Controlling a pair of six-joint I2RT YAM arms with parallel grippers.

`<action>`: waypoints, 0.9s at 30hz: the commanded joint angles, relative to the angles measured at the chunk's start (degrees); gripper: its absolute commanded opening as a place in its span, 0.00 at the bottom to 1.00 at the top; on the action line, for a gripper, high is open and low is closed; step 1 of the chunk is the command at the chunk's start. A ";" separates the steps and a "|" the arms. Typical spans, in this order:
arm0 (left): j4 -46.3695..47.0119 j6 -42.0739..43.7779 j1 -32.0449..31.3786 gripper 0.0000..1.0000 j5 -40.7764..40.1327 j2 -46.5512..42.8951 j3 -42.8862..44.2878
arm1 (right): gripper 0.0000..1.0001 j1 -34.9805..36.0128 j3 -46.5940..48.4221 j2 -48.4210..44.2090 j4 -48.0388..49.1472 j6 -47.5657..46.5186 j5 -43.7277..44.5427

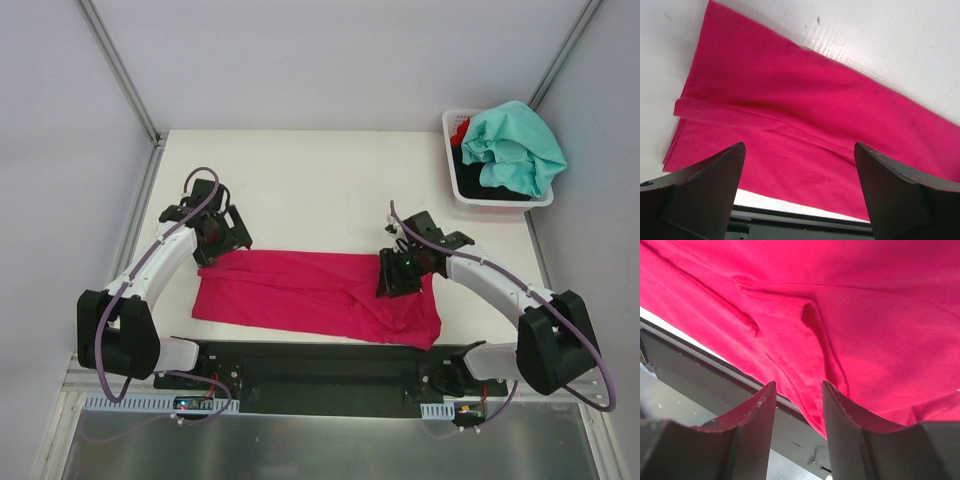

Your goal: Fold and stack the t-shirts

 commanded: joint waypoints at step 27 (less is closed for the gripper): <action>-4.63 2.37 -0.04 0.90 0.35 -1.91 1.74 | 0.44 3.41 8.09 11.44 5.40 -3.15 -0.71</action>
